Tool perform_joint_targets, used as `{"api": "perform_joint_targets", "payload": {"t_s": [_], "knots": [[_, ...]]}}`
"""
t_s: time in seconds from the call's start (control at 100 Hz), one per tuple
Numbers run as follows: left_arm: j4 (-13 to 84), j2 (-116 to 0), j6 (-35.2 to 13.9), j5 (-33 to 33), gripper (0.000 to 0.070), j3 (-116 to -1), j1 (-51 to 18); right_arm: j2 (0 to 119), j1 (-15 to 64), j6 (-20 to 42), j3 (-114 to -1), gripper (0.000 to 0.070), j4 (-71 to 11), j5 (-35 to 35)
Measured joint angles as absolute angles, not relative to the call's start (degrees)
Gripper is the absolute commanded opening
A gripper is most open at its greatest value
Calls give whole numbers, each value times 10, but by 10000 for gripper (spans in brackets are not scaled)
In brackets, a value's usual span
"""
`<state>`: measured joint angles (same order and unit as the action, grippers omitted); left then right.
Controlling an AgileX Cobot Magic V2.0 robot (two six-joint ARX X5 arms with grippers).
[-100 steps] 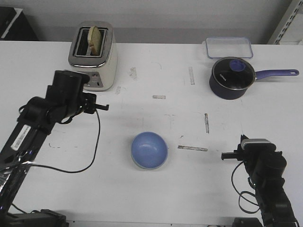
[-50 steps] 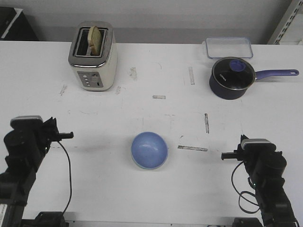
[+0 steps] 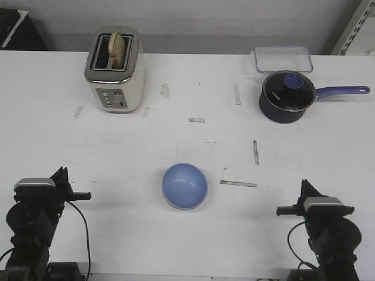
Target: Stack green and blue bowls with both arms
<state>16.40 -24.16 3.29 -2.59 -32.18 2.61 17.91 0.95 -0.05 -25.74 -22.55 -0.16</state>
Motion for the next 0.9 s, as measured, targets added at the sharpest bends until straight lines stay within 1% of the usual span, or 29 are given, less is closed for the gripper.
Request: {"api": "perform_joint_targets", "payload": {"t_s": [0.19,0.9], "knots": [[164,-242,34,-26,2,-322,26,113,10,0,-257,0,-212,0],[155,-215,34,-26,2,-322,26,112,10,0,-257,0,-216,1]]}}
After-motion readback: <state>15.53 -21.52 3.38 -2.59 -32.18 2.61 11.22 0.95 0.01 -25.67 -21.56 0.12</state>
